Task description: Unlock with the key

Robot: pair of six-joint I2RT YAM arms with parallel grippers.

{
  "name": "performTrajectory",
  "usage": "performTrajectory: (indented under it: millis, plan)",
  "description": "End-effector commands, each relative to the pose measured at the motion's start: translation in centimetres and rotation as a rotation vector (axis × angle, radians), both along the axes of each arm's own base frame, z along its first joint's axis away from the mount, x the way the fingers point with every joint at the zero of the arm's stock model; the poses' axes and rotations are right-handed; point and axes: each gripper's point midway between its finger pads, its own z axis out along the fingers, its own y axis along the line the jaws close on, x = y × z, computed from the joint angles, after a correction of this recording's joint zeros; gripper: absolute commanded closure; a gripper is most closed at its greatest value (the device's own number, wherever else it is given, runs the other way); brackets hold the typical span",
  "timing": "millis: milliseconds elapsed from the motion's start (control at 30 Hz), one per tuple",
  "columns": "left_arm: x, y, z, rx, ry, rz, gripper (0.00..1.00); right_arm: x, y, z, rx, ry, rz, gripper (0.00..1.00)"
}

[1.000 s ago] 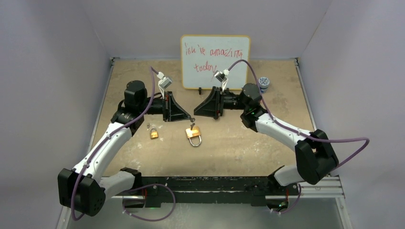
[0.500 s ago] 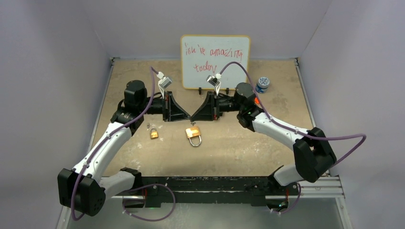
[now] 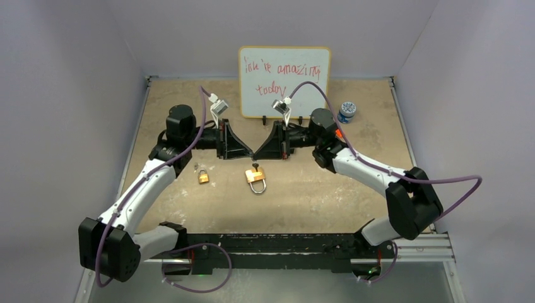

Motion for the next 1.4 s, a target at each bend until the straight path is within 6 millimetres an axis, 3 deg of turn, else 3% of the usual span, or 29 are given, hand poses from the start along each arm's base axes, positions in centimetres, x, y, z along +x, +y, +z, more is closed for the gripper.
performTrajectory:
  millis: [0, 100, 300, 567, 733, 900, 1067, 1300, 1367]
  plan:
    - [1.5, -0.3, 1.9, -0.025, -0.051, 0.033, 0.72, 0.4, 0.3, 1.0, 0.021, -0.048, -0.014, 1.00]
    - [3.3, 0.3, 0.2, 0.044, -0.031, 0.159, 0.54, 1.3, 0.2, -0.5, 0.004, -0.038, -0.101, 1.00]
    - [8.2, 4.7, -7.2, 0.335, 0.147, 0.582, 0.40, 3.3, -1.6, -5.0, -0.056, 0.006, -0.274, 1.00]
    - [9.0, 6.5, -13.1, 0.495, 0.386, 0.734, 0.34, 2.8, -3.8, -8.5, -0.164, -0.001, -0.363, 1.00]
    - [8.4, 4.6, -15.7, 0.497, 0.491, 0.755, 0.30, 1.9, -4.9, -9.7, -0.184, 0.019, -0.397, 1.00]
    - [7.2, 1.4, -18.9, 0.640, 0.564, 0.777, 0.29, 1.6, -6.0, -11.5, -0.236, 0.043, -0.454, 1.00]
    - [6.1, 0.5, -22.6, 0.822, 0.666, 0.794, 0.29, 1.6, -7.6, -13.4, -0.289, 0.065, -0.520, 1.00]
    - [5.6, -2.5, -22.8, 0.728, 0.744, 0.699, 0.38, 1.9, -9.1, -14.6, -0.336, 0.079, -0.563, 1.00]
    - [4.8, -2.6, -23.2, 0.726, 0.784, 0.686, 0.45, 2.0, -9.3, -14.7, -0.343, 0.076, -0.564, 1.00]
